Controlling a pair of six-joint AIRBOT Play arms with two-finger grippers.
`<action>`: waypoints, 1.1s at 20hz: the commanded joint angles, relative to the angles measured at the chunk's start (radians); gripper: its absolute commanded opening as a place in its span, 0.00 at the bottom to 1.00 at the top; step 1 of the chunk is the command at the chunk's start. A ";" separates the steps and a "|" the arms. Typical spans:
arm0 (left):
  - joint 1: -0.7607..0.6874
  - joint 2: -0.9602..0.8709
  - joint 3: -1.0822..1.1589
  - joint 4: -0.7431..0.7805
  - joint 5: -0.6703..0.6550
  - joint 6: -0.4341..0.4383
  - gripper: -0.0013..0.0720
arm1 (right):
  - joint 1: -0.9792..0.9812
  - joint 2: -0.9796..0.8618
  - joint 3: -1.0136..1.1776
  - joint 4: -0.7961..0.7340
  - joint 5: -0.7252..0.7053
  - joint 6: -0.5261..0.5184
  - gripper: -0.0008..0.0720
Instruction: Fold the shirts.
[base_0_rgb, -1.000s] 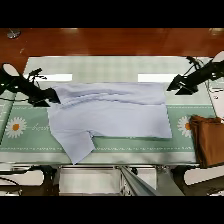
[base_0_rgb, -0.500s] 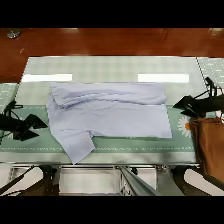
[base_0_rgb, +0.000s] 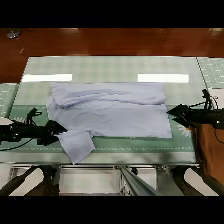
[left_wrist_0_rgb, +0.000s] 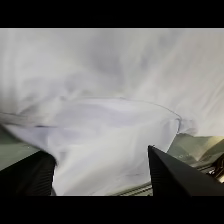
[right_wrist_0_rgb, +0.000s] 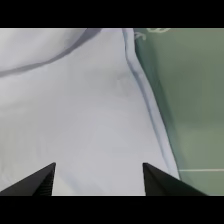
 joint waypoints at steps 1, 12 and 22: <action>-0.095 0.001 -0.018 -0.031 0.045 0.035 0.67 | -0.074 0.005 0.026 -0.096 0.035 0.066 0.86; -0.098 0.001 -0.019 -0.212 0.023 0.200 0.04 | -0.117 -0.020 -0.086 -0.213 0.221 0.124 0.86; -0.098 0.001 -0.019 -0.213 0.031 0.200 0.04 | 0.052 -0.171 -0.026 -0.125 0.053 0.117 0.86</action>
